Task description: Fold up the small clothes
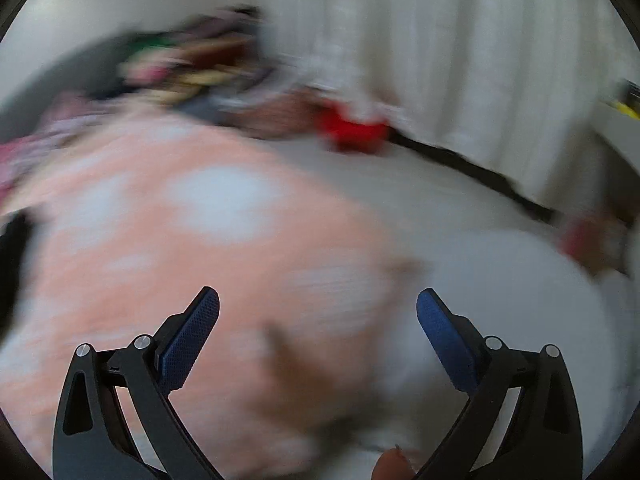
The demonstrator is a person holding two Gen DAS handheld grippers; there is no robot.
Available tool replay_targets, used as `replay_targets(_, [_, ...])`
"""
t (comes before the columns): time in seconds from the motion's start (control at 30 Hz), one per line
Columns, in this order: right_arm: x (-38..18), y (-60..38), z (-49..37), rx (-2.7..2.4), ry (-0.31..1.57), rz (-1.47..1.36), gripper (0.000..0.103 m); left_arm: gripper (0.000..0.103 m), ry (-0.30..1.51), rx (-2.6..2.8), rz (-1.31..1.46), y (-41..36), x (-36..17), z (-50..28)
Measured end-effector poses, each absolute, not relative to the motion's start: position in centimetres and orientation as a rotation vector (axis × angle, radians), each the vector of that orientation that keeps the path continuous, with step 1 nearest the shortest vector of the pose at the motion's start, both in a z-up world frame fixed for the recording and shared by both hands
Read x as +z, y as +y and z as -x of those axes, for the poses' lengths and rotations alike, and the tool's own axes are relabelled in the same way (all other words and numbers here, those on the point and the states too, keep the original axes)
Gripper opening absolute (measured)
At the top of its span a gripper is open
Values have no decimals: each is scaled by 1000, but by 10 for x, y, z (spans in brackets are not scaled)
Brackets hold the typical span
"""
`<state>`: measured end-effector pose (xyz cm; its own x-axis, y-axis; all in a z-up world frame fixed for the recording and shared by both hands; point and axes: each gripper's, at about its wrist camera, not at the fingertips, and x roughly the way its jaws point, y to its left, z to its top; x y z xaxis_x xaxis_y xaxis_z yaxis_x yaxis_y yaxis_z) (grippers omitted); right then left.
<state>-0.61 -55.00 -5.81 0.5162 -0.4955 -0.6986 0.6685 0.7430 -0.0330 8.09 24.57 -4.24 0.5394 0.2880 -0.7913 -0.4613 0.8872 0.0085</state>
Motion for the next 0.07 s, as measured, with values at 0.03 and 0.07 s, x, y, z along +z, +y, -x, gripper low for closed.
replay_targets(0.03, [-66, -577, 10, -767, 779, -273, 98, 93, 904, 512, 225, 274, -45, -83])
replay_targets(0.07, [-75, -607, 14, -845, 817, -299, 98, 93, 907, 626, 239, 315, -48, -86])
